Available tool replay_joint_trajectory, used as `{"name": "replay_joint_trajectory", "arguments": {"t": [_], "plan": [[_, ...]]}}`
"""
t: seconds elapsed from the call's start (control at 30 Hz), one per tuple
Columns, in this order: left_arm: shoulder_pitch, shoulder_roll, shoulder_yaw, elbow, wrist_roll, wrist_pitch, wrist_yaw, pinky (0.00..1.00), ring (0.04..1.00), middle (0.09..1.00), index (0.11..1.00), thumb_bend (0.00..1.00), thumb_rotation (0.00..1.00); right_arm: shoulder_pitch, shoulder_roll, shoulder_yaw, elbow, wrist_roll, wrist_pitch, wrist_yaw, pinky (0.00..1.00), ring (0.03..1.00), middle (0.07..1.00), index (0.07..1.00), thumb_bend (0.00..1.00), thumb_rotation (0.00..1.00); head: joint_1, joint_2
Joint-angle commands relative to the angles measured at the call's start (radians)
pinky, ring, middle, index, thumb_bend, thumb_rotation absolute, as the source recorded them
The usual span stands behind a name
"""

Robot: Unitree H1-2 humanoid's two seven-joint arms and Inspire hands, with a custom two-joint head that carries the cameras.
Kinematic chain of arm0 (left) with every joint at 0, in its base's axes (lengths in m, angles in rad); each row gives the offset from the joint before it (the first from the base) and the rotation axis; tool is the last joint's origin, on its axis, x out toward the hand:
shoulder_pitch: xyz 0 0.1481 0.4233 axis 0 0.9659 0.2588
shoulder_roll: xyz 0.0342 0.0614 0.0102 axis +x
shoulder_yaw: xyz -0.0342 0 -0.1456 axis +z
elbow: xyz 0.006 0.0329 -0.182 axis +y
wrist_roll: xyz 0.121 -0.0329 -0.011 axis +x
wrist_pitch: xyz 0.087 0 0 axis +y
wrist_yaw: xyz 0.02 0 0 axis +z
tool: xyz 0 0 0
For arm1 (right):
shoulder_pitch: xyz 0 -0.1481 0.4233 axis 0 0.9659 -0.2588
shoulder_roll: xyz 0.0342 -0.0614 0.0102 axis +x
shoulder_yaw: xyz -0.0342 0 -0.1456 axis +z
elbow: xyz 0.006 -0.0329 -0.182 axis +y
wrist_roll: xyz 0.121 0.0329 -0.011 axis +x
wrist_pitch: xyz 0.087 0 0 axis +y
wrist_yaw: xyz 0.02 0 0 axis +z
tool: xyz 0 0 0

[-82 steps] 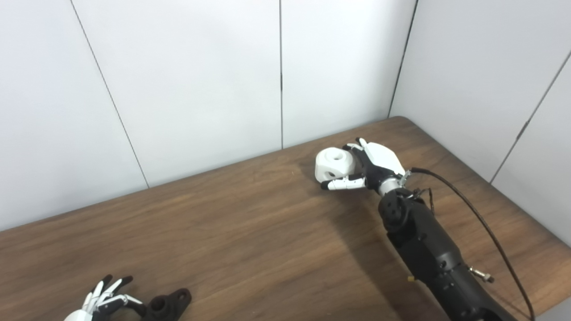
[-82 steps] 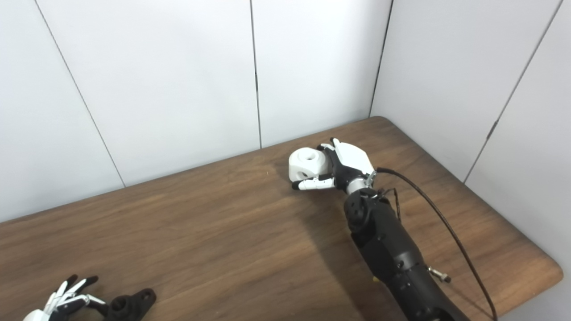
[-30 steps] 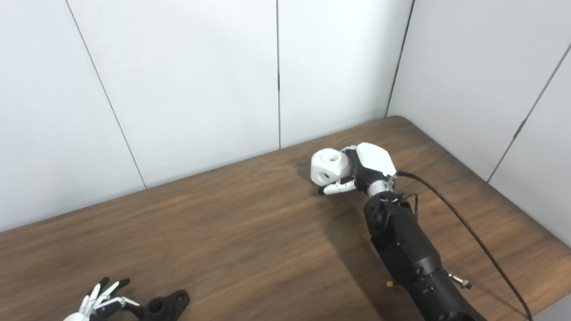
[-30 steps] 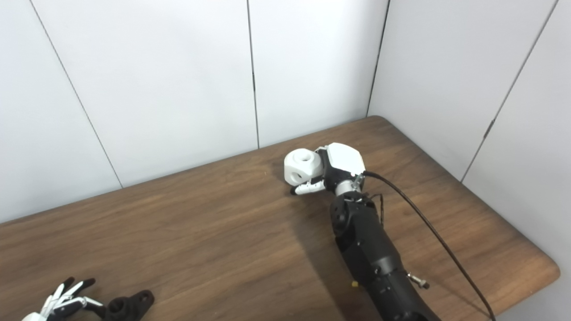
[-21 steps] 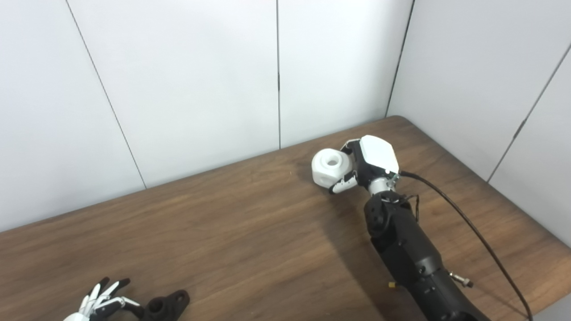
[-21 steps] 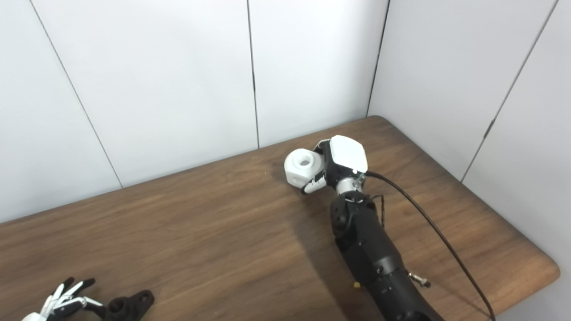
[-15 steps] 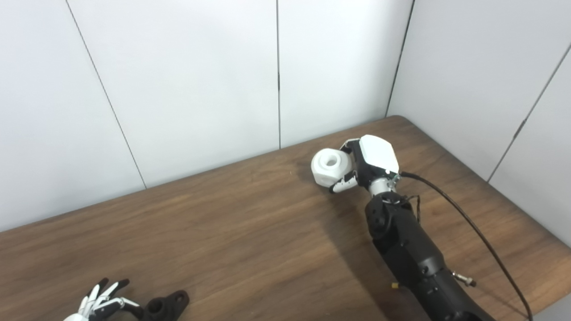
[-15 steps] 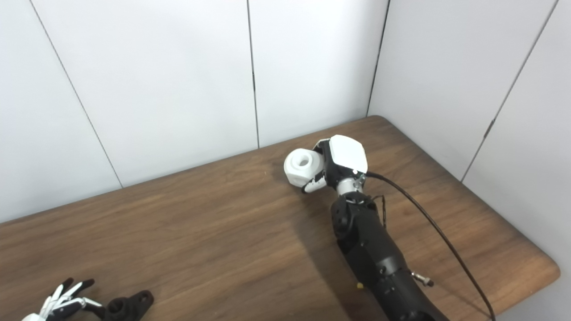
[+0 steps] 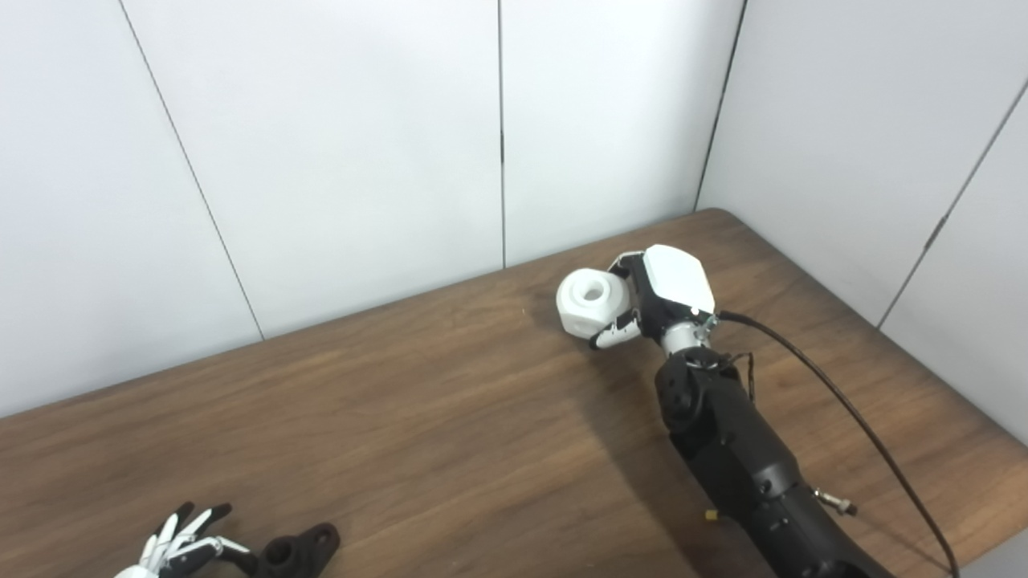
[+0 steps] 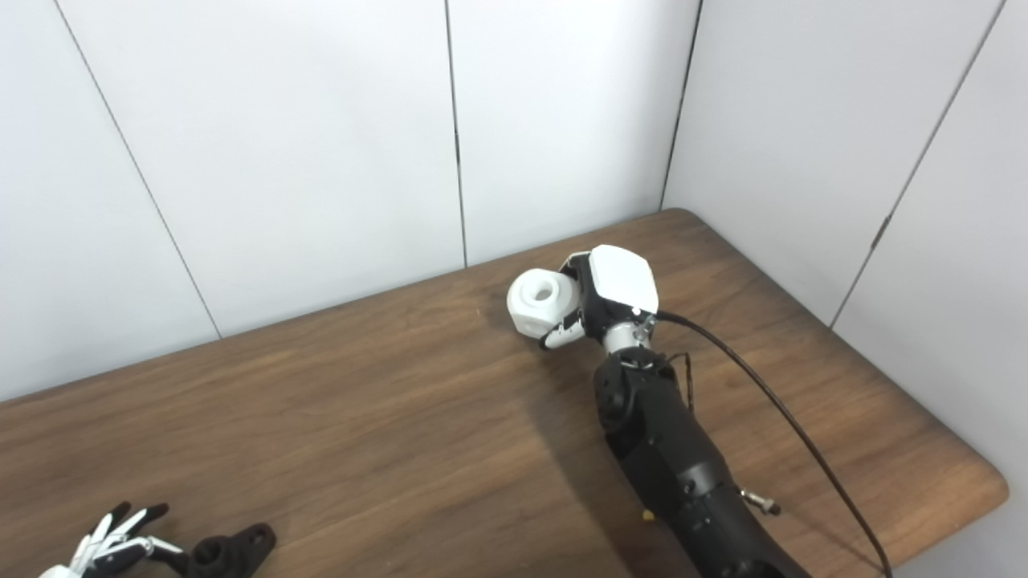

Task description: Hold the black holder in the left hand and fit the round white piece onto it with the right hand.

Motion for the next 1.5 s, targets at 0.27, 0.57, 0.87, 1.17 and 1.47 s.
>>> {"name": "replay_joint_trajectory", "arguments": {"t": [0.27,0.57,0.87,1.17,1.47], "plan": [[0.008,0.02,0.006,-0.001,0.007,0.013,-0.004,1.0,1.0,0.888,0.48,0.52,0.04,-0.018,-0.034,0.006,-0.047,0.025,0.005,0.001,0.8,0.744,0.684,0.481,0.5,0.14,0.003,0.002],[0.007,0.022,0.001,-0.003,0.013,0.016,-0.008,1.0,1.0,0.888,0.48,0.52,0.04,-0.01,-0.001,-0.031,-0.121,0.068,0.023,0.068,0.73,0.73,0.684,0.482,0.5,0.14,0.01,0.006],[0.0,0.021,-0.011,0.001,0.018,0.018,-0.014,1.0,0.998,0.885,0.48,0.52,0.04,-0.021,0.042,-0.113,-0.21,0.093,0.024,0.215,0.43,0.535,0.581,0.478,0.5,0.13,0.025,0.011],[-0.026,0.011,-0.051,0.019,0.04,0.017,-0.016,1.0,0.975,0.872,0.479,0.52,0.04,-0.035,0.073,-0.164,-0.267,0.134,0.024,0.342,0.24,0.304,0.463,0.483,0.52,0.0,0.05,0.016],[-0.08,-0.01,-0.123,0.046,0.076,0.048,-0.038,1.0,0.971,0.877,0.48,0.52,0.04,-0.032,0.054,-0.142,-0.28,0.199,0.024,0.383,0.28,0.348,0.461,0.487,0.52,0.01,0.095,0.027]]}}
